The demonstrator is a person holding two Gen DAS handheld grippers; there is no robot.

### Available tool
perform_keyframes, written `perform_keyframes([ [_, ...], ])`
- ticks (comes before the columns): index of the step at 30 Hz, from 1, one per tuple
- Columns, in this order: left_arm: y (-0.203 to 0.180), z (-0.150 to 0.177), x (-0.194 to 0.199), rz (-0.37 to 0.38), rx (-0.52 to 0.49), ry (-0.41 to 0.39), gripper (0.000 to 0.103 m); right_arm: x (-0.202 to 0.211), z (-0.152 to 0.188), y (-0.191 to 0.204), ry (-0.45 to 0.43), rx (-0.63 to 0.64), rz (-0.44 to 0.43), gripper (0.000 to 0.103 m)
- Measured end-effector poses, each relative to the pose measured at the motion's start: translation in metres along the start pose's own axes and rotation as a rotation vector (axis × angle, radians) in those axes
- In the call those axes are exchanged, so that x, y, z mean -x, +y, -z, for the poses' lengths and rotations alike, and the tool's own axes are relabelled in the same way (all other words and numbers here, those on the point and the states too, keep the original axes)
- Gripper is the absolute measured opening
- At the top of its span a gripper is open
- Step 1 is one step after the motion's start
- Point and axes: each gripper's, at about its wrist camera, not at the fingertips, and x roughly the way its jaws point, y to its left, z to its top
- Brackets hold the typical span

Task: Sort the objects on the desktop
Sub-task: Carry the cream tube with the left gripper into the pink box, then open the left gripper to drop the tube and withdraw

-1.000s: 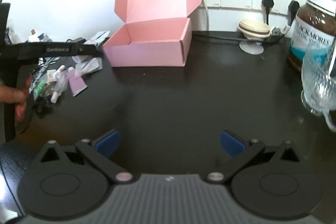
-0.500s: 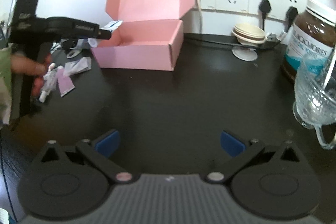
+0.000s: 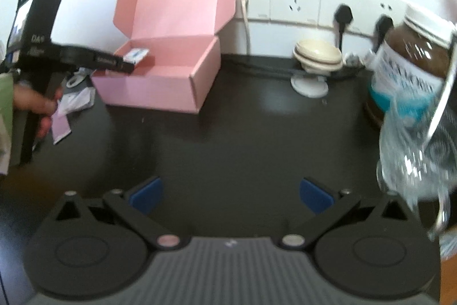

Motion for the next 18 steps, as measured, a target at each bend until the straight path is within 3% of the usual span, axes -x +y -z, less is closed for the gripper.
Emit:
perform_keyframes([
  [4, 0.0, -0.004, -0.006, 0.026, 0.018, 0.056, 0.029, -0.011, -0.021, 0.004, -0.036, 0.031, -0.008, 0.102],
  [6, 0.004, -0.006, 0.001, 0.035, 0.048, 0.032, 0.031, -0.016, -0.031, 0.005, -0.049, 0.05, -0.001, 0.102],
  [8, 0.008, -0.006, 0.012, 0.025, 0.05, -0.008, 0.047, -0.021, -0.041, 0.005, -0.064, 0.045, -0.006, 0.102],
  [13, 0.017, 0.001, 0.037, -0.001, 0.037, -0.079, 0.051, -0.035, -0.066, -0.005, -0.08, -0.07, -0.052, 0.102],
  [18, 0.031, 0.017, 0.054, -0.033, 0.063, -0.089, 0.067, -0.056, -0.089, 0.008, -0.097, -0.076, -0.064, 0.102],
])
